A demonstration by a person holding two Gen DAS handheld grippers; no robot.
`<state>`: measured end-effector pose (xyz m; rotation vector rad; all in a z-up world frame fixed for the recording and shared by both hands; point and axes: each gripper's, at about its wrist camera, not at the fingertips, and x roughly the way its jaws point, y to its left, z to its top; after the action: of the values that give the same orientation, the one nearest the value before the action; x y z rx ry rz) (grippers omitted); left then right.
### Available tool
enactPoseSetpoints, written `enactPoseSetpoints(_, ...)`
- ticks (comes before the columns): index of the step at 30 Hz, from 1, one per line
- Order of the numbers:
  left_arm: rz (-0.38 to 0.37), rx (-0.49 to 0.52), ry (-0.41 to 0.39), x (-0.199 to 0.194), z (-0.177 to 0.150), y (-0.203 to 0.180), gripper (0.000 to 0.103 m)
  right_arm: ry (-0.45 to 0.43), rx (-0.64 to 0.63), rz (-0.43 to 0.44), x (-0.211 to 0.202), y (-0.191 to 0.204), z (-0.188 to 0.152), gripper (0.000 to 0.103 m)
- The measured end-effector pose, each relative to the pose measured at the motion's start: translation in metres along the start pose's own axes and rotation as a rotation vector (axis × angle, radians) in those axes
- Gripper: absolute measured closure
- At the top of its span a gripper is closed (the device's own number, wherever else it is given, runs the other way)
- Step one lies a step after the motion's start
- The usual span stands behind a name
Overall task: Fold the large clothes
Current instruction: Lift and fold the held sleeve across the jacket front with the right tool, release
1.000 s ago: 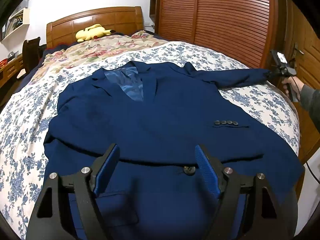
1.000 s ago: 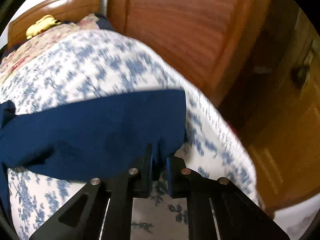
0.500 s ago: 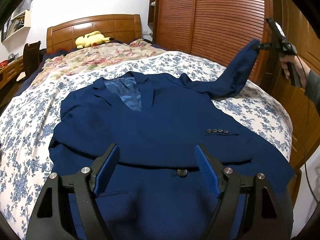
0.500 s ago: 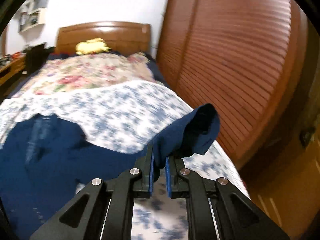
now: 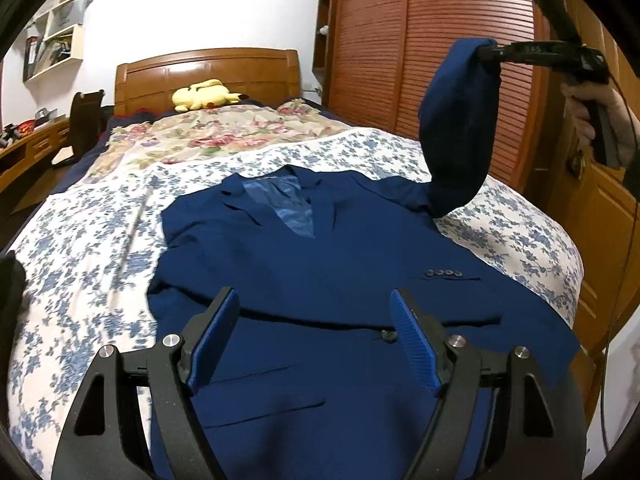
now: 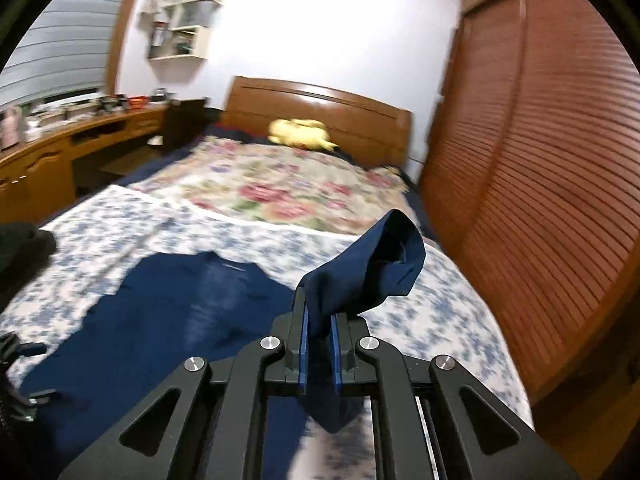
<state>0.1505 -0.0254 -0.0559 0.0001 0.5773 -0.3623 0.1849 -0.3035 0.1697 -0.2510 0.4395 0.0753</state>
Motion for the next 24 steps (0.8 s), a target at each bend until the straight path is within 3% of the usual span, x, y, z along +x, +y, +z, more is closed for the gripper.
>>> enactPoseSetpoints(3, 0.012, -0.004, -0.01, -0.008, -0.002, 0.008, 0.025, -0.015, -0.023, 0.061, -0.014, 0.03, -0.001, 0.094)
enactPoseSetpoints(8, 0.046, -0.013, -0.017, -0.018, -0.008, 0.026, 0.025, -0.024, -0.013, 0.183, -0.033, 0.04, -0.024, 0.094)
enactPoseSetpoints(14, 0.058, -0.055, -0.01, -0.024, -0.012, 0.047, 0.025, 0.036, 0.004, 0.316, -0.01, 0.061, -0.065, 0.094)
enactPoseSetpoints(24, 0.071, -0.078, -0.024, -0.032, -0.014, 0.061, 0.025, 0.2, 0.007, 0.421, 0.04, 0.089, -0.119, 0.094)
